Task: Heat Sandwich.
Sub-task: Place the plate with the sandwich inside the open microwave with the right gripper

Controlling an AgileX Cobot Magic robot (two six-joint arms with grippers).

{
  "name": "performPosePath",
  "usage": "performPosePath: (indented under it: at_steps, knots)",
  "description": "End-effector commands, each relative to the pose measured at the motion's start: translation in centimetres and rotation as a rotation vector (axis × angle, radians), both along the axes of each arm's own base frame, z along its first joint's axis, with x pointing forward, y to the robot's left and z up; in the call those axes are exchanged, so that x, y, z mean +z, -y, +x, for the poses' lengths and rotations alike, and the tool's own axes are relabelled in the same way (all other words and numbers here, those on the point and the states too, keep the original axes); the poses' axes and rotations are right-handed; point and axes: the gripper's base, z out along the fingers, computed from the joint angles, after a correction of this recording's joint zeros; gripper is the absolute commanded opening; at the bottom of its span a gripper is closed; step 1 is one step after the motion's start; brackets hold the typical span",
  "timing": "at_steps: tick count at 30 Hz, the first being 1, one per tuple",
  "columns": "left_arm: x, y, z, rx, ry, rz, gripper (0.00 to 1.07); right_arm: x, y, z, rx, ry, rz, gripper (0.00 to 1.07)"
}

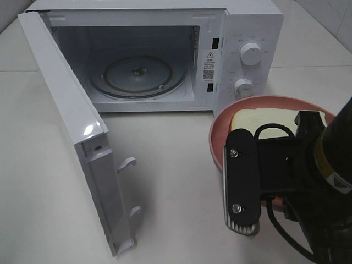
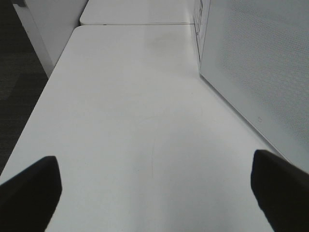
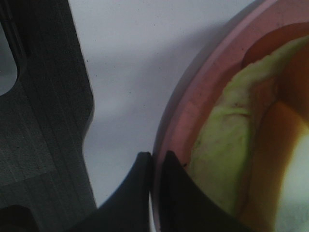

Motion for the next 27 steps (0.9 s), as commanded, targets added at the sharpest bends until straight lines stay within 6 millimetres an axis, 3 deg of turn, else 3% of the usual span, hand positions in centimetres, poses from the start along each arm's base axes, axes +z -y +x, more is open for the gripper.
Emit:
performPosePath:
  at_steps: [1,21,27]
  knots:
    - [0.0,0.0,-0.4,0.002,0.034,-0.002,0.99,0.2,0.1,0.0,0.104,0.011,-0.027,0.00]
    - [0.0,0.0,-0.4,0.002,0.034,-0.002,0.99,0.3,-0.4,0.5,0.484,0.026,-0.091,0.00]
    - [0.0,0.0,-0.4,0.002,0.034,-0.002,0.99,0.2,0.3,1.8,0.545,-0.009,-0.062,0.00]
